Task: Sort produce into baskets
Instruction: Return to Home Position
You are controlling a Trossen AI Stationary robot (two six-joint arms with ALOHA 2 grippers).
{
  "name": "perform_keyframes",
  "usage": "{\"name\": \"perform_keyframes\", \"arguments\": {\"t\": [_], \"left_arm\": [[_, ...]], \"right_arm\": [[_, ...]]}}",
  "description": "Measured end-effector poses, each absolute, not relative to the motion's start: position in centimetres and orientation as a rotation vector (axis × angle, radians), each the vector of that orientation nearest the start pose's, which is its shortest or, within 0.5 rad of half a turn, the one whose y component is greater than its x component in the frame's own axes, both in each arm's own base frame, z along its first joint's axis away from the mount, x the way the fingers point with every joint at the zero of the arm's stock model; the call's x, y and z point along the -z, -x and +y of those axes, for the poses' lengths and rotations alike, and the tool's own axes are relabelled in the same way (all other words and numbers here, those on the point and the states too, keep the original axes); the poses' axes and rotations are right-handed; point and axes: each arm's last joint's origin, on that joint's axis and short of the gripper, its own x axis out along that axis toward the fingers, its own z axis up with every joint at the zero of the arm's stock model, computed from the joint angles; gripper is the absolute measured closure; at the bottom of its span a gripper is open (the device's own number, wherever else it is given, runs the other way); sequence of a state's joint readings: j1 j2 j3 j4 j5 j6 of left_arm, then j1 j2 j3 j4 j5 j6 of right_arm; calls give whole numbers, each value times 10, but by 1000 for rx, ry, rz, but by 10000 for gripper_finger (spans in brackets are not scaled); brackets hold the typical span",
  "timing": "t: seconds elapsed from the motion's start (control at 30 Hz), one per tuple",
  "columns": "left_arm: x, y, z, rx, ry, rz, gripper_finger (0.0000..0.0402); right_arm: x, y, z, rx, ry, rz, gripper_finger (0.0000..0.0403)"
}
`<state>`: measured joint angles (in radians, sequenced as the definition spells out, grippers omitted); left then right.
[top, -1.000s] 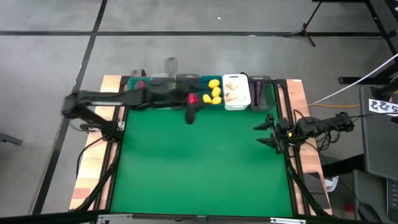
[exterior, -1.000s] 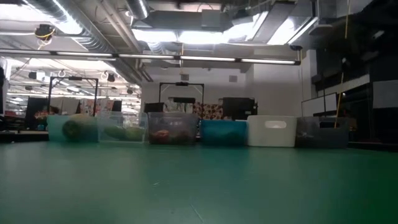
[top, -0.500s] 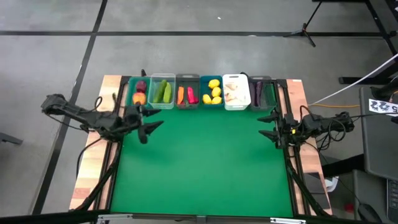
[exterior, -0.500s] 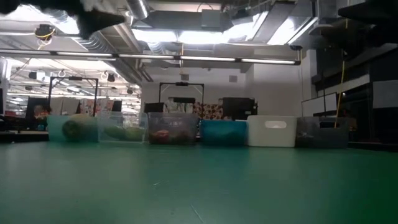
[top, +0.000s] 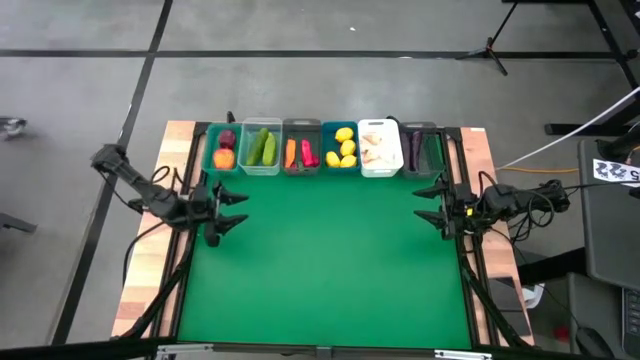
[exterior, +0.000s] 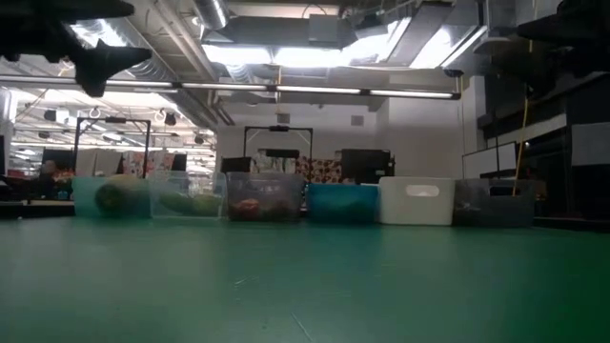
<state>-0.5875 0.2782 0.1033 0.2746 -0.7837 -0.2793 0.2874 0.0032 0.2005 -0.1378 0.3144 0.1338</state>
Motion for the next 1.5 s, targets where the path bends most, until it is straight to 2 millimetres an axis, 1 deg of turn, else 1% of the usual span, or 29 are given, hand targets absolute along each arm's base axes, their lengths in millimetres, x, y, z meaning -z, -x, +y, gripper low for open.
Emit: {"name": "perform_keyframes", "arguments": {"t": [0.13,0.27,0.5,0.57,0.63,0.73,0.8,0.97,1.1,1.2,1.23,1.3,1.33,1.37,1.43,1.5], "left_arm": [[-193,-90,-40,-144,386,-149,105],[-183,-82,-38,-119,376,-167,105],[-174,-81,-40,-132,374,-90,105],[-173,-81,-40,-131,369,-80,105],[-172,-80,-41,-114,343,-70,105],[-171,-80,-43,-92,310,-60,105],[-171,-79,-43,-81,298,-58,105],[-171,-79,-44,-71,266,-54,105],[-171,-79,-43,-125,223,-53,105],[-171,-79,-43,-127,188,-50,105],[-172,-79,-43,-125,196,-54,105],[-174,-79,-43,-117,310,-81,105],[-175,-78,-43,-100,325,-84,105],[-175,-79,-45,-38,294,-75,105],[-174,-78,-51,152,230,-60,105],[-178,-77,-54,295,243,-86,105]], "right_arm": [[-217,-79,14,39,-167,-56,134],[-211,-79,13,71,-168,-12,134],[-187,-88,15,72,-187,9,134],[-180,-90,17,55,-184,5,134],[-176,-92,18,30,-184,-8,134],[-175,-92,20,-49,-148,-9,134],[-175,-92,21,-72,-125,-6,134],[-174,-93,21,-73,-75,3,134],[-174,-93,21,-79,-68,4,134],[-173,-93,21,-73,-36,9,134],[-173,-93,21,-71,-23,9,134],[-173,-93,21,-70,15,8,134],[-173,-93,21,-70,46,7,134],[-173,-93,21,-71,70,7,134],[-173,-93,21,-72,78,1,134],[-174,-93,21,-76,75,-15,134]]}}
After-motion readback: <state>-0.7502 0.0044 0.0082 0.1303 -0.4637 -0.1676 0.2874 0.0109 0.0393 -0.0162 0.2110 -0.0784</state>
